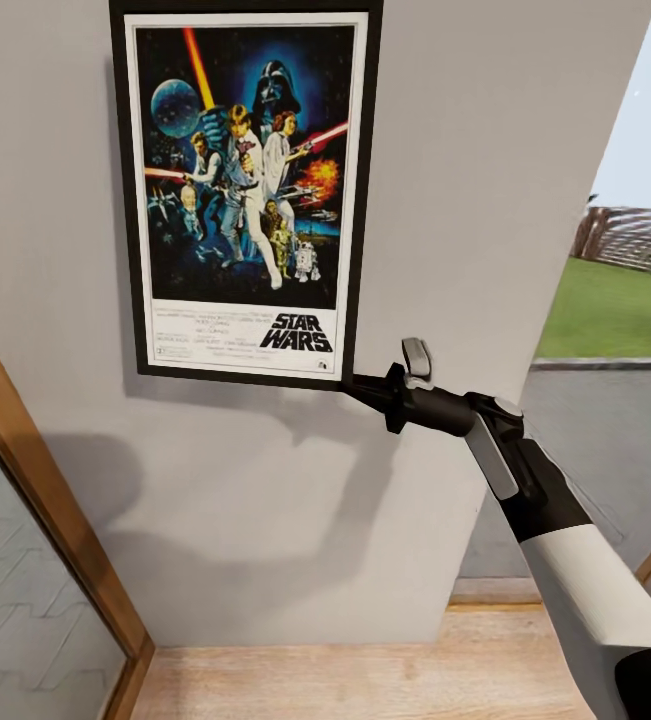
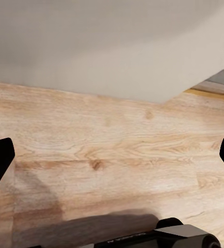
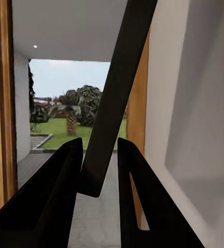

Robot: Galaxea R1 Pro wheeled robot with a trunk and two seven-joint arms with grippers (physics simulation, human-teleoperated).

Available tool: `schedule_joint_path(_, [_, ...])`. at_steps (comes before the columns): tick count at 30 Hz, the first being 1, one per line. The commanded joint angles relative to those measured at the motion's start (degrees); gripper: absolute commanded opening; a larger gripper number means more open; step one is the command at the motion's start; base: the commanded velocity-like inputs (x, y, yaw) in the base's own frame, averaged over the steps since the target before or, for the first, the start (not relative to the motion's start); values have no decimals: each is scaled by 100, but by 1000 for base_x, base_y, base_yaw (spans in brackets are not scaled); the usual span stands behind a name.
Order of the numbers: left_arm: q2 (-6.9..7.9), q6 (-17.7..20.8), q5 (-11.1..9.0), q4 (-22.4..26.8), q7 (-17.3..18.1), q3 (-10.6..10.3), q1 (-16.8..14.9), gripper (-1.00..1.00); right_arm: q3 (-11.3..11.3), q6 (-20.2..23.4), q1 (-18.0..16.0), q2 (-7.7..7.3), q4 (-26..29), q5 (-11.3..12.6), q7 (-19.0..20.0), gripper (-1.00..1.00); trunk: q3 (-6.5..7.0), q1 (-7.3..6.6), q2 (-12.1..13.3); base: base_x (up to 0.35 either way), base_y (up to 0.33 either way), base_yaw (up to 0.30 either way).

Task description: Pick up the poster from the kitchen countertop and hang it on one of the wall nails in the kitchen.

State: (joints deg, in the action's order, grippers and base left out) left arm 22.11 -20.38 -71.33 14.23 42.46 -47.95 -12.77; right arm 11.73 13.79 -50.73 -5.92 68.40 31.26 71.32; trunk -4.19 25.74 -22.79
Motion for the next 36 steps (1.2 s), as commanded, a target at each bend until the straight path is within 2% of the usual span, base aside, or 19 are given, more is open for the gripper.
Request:
schedule_joint_path(1, [4, -27, -47, 1, 8, -48, -7, 100, 14, 63, -7, -6, -2, 55, 5, -100, -13, 4, -13, 32, 9, 0])
schedule_joint_path(36, [4, -28, -47, 1, 8, -48, -7, 100, 15, 63, -7, -6, -2, 47, 5, -100, -13, 4, -13, 30, 0, 0])
